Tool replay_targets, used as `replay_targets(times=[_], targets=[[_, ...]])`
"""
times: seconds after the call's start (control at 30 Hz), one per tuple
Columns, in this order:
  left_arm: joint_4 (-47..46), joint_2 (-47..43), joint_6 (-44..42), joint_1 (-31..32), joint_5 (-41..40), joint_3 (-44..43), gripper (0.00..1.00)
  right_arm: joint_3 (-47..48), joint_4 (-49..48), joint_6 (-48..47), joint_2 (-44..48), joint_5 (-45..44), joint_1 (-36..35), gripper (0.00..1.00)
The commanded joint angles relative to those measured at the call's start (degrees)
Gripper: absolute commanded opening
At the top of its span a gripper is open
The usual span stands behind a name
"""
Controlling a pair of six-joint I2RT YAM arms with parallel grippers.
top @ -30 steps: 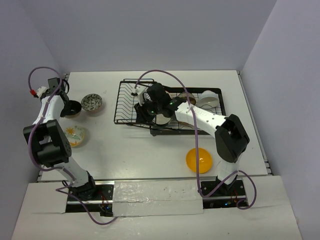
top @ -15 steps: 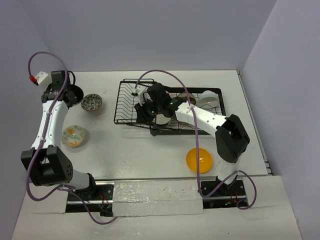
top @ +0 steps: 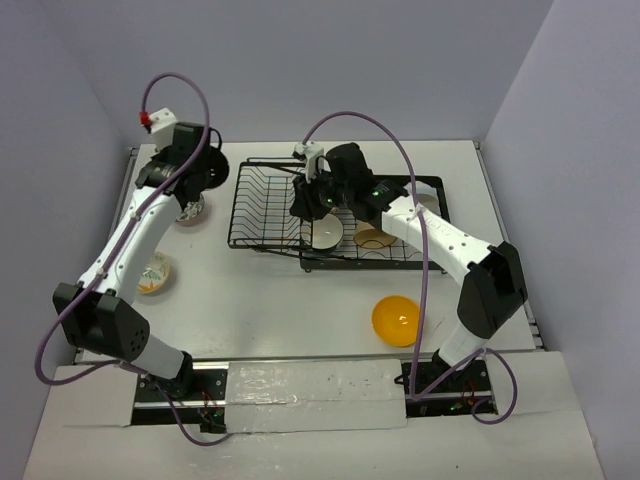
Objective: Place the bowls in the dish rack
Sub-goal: Pass from the left arm to the right
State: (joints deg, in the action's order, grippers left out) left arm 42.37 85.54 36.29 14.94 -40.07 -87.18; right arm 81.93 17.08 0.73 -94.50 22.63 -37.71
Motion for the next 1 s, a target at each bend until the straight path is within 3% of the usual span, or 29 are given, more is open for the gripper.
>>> replay_targets(times=[0.0, 0.1, 0.37, 0.67, 0.97], targets=[[-1.9, 2.2, -1.9, 4.6, -2.9, -4.9, 0.0, 0.8, -1.7, 1.3, 2.7, -1.8, -0.2, 0.35], [-1.1, 4.0, -2.2, 7.5, -3.4, -6.3, 0.0, 1.6, -1.9, 1.6, 2.4, -2.2, -0.2, 0.35], [0.7, 8.5, -5.1, 11.4, 8.5, -10.2, 0.0, -2.8, -10.8, 0.6, 4.4, 1.0, -0.4, 0.38], [6.1, 13.5, -7.8, 13.9, 14.7, -16.4, 0.0, -6.0, -20.4, -4.9, 3.6, 4.4, -2.7, 0.39], [9.7, 14.7, -9.3, 14.3, 16.0, -19.5, 0.0, -0.9, -19.0, -7.2, -1.2, 3.6, -5.6, 0.4]])
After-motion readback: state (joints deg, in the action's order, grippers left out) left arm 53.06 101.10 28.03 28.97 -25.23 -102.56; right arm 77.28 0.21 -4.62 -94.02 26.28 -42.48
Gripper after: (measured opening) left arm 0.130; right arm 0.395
